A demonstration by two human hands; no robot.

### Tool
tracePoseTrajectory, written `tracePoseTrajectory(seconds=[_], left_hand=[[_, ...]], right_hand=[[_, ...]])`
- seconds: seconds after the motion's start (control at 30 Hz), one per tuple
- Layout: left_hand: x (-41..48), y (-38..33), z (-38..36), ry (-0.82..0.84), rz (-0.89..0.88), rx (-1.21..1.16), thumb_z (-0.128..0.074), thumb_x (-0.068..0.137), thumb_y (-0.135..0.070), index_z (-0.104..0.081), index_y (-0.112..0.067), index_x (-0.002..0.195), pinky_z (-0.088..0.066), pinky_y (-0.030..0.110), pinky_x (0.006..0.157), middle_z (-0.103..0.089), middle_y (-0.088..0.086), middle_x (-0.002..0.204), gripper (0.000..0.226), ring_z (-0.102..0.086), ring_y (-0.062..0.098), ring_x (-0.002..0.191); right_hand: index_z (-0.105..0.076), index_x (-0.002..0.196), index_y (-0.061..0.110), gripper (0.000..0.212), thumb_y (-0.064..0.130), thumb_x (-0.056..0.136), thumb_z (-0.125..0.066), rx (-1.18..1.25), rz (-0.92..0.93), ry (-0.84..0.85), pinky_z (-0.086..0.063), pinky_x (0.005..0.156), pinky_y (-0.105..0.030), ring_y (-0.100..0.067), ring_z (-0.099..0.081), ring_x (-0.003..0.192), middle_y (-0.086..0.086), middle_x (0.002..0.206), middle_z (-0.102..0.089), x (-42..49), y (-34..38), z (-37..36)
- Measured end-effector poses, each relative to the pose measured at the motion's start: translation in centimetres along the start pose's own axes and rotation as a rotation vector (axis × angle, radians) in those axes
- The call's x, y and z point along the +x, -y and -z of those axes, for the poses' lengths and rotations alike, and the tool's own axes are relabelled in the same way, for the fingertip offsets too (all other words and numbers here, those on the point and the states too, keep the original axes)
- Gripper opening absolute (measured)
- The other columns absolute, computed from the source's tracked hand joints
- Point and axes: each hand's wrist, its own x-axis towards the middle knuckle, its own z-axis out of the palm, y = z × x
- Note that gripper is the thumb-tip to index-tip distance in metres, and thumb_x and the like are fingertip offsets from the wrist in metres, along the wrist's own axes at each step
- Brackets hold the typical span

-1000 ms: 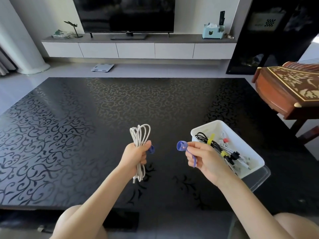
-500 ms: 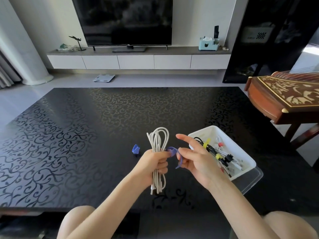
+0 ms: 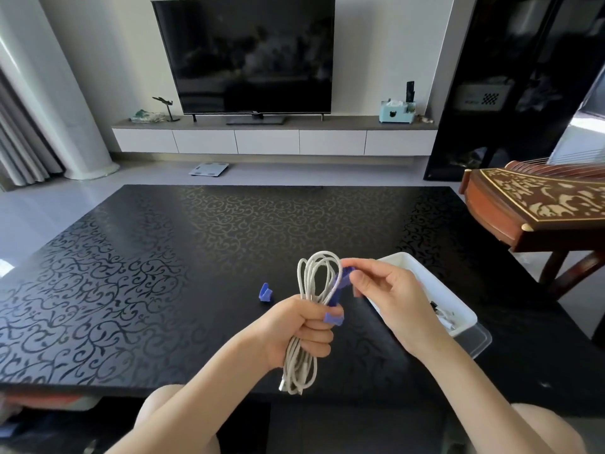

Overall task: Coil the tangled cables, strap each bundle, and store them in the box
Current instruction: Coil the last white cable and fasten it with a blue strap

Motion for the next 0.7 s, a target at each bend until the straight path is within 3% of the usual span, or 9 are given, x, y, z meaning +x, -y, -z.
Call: tracePoseTrajectory(seconds=[0.1,0.17,0.27,0.33,0.43,0.6,0.7], left_hand=[[-1.1,-0.6,-0.9,0.076,0.039,-0.154,-0.051,0.082,-0.008,-0.039,-0.016,0.06,-0.026,0.012,0.034,-0.024,-0.012,0.04,0.026,-0.015,0.003,0.035],[-1.7,-0.9,-1.2,0.09,0.056,-0.217,-0.052,0.081,-0.006,-0.036,-0.015,0.064,-0.029,0.013,0.033,-0.019,-0.011,0.043,0.025,-0.015,0.004,0.035],[-2.1,-1.4,-1.5,0.125,0.081,-0.293,-0.063,0.074,0.0,-0.03,-0.018,0.072,-0.031,0.015,0.032,-0.019,-0.01,0.044,0.037,-0.016,0.004,0.035],[-2.3,-1.7,-1.4,0.179,0.109,-0.379,-0.072,0.067,0.006,-0.033,-0.016,0.075,-0.032,0.016,0.031,-0.02,-0.009,0.044,0.045,-0.017,0.005,0.035],[-2.6,-2.1,-1.6,0.262,0.142,-0.42,-0.075,0.065,0.009,-0.042,-0.01,0.075,-0.033,0.017,0.032,-0.021,-0.008,0.044,0.039,-0.019,0.005,0.034],[-3.0,-2.3,-2.3,0.322,0.173,-0.388,-0.072,0.07,0.008,-0.054,-0.003,0.072,-0.033,0.018,0.034,-0.023,-0.007,0.044,0.021,-0.021,0.006,0.035],[-2.8,-2.1,-2.5,0.292,0.17,-0.339,-0.068,0.073,0.006,-0.03,-0.017,0.071,-0.033,0.017,0.035,-0.022,-0.007,0.044,0.045,-0.021,0.006,0.035]], right_hand=[[-0.069,0.109,0.028,0.033,0.009,0.083,-0.061,0.196,-0.022,0.146,-0.05,0.084,-0.02,-0.013,-0.066,0.097,-0.002,0.1,-0.072,-0.3,0.7,0.3],[-0.069,0.108,0.029,0.035,0.008,0.081,-0.062,0.194,0.0,0.153,-0.05,0.084,-0.02,-0.015,-0.066,0.101,-0.001,0.103,-0.072,-0.4,1.1,0.3],[-0.07,0.107,0.026,0.032,0.007,0.081,-0.064,0.125,0.04,0.151,-0.05,0.083,-0.02,-0.016,-0.066,0.1,-0.002,0.102,-0.072,-0.4,1.9,0.4],[-0.069,0.106,0.023,0.037,-0.004,0.082,-0.062,0.075,0.065,0.17,-0.051,0.082,-0.02,-0.016,-0.067,0.096,-0.003,0.097,-0.071,-0.5,2.2,0.6],[-0.068,0.104,0.02,0.042,-0.015,0.081,-0.06,-0.019,0.136,0.155,-0.051,0.08,-0.019,-0.011,-0.066,0.087,-0.004,0.092,-0.067,-0.6,2.6,0.6],[-0.071,0.095,0.019,0.017,0.008,0.086,-0.062,-0.061,0.243,0.019,-0.051,0.075,-0.018,-0.011,-0.064,0.077,-0.001,0.082,-0.068,-0.7,3.2,0.4],[-0.073,0.083,0.023,0.014,0.025,0.085,-0.059,0.087,0.176,-0.115,-0.047,0.073,-0.014,-0.009,-0.06,0.071,0.004,0.071,-0.065,-0.7,3.4,0.2]])
